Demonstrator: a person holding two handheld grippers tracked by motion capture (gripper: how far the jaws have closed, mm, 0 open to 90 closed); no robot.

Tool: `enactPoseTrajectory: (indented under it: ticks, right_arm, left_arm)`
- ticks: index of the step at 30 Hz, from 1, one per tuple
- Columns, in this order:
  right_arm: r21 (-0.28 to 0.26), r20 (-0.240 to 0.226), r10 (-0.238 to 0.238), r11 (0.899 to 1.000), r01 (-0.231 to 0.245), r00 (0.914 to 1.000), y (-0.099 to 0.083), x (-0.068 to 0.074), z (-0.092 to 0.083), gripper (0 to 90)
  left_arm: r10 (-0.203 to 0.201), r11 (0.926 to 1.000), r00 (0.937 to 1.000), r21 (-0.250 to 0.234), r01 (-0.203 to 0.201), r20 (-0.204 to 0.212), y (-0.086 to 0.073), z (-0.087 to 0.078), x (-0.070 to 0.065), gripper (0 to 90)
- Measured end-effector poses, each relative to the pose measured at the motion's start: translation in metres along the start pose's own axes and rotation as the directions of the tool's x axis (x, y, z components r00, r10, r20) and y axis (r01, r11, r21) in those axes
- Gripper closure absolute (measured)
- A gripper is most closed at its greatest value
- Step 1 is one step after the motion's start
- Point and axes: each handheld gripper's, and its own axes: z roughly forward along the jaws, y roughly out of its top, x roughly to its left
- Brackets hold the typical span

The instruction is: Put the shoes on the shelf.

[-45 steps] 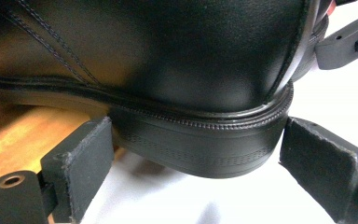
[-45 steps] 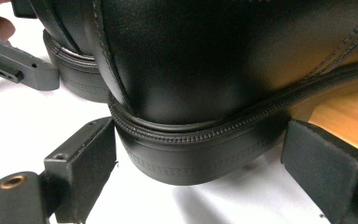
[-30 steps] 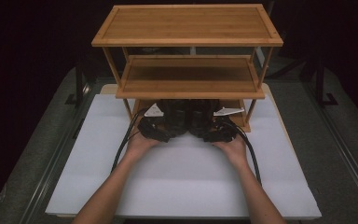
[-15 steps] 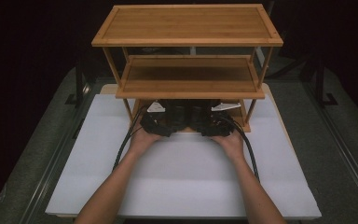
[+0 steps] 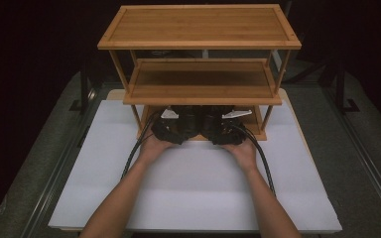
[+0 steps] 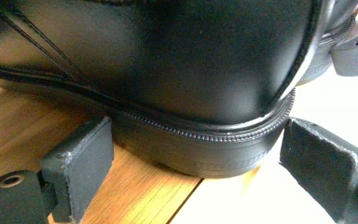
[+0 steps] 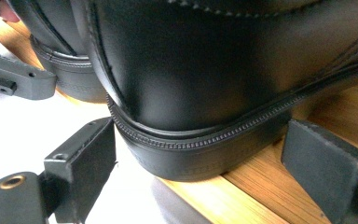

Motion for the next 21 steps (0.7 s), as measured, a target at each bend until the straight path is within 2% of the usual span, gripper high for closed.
enactPoseTrajectory:
  ticks: [2, 7, 8, 9, 15, 17, 19, 21]
  right_arm:
    - [-0.004, 0.001, -0.001, 1.000, 0.001, 1.0000, 0.000, 0.000, 0.000, 10.1]
    - [-0.005, 0.001, 0.003, 1.000, -0.003, 1.0000, -0.001, 0.000, 0.001, 10.1]
    - [-0.007, 0.002, 0.000, 1.000, 0.000, 1.0000, -0.001, 0.000, 0.000, 10.4]
    - [-0.013, 0.007, -0.026, 1.000, 0.026, 0.9996, -0.002, 0.000, -0.002, 12.4]
    - [-0.036, 0.001, -0.039, 0.999, 0.039, 0.9993, -0.001, 0.000, -0.011, 12.3]
    - [-0.023, 0.015, -0.041, 0.999, 0.042, 0.9990, 0.000, 0.000, -0.014, 9.8]
    - [-0.010, 0.047, -0.050, 0.999, 0.050, 0.9976, 0.000, -0.001, -0.017, 8.3]
    - [-0.008, 0.048, -0.049, 0.999, 0.049, 0.9977, -0.001, -0.001, -0.018, 7.4]
  left_arm:
    - [-0.005, 1.0000, 0.9999, -0.005, 0.005, -0.012, -0.001, 0.001, 0.000, 9.6]
    - [-0.021, 0.9998, 0.9998, 0.000, 0.021, -0.007, -0.002, 0.001, 0.001, 9.6]
    - [-0.023, 0.9997, 0.9997, -0.004, 0.023, -0.013, -0.002, 0.001, 0.000, 9.7]
    - [-0.021, 0.9998, 0.9997, -0.001, 0.021, -0.011, -0.002, 0.001, 0.000, 9.7]
    - [-0.033, 0.9993, 0.9994, 0.015, 0.033, 0.001, 0.002, -0.005, -0.002, 9.5]
    - [-0.034, 0.9991, 0.9994, 0.025, 0.034, 0.001, 0.002, -0.007, -0.003, 9.5]
    - [-0.032, 0.9991, 0.9995, 0.028, 0.032, 0.004, 0.002, -0.010, -0.004, 9.5]
    - [-0.030, 0.9993, 0.9996, 0.023, 0.029, 0.002, 0.003, -0.014, -0.005, 9.5]
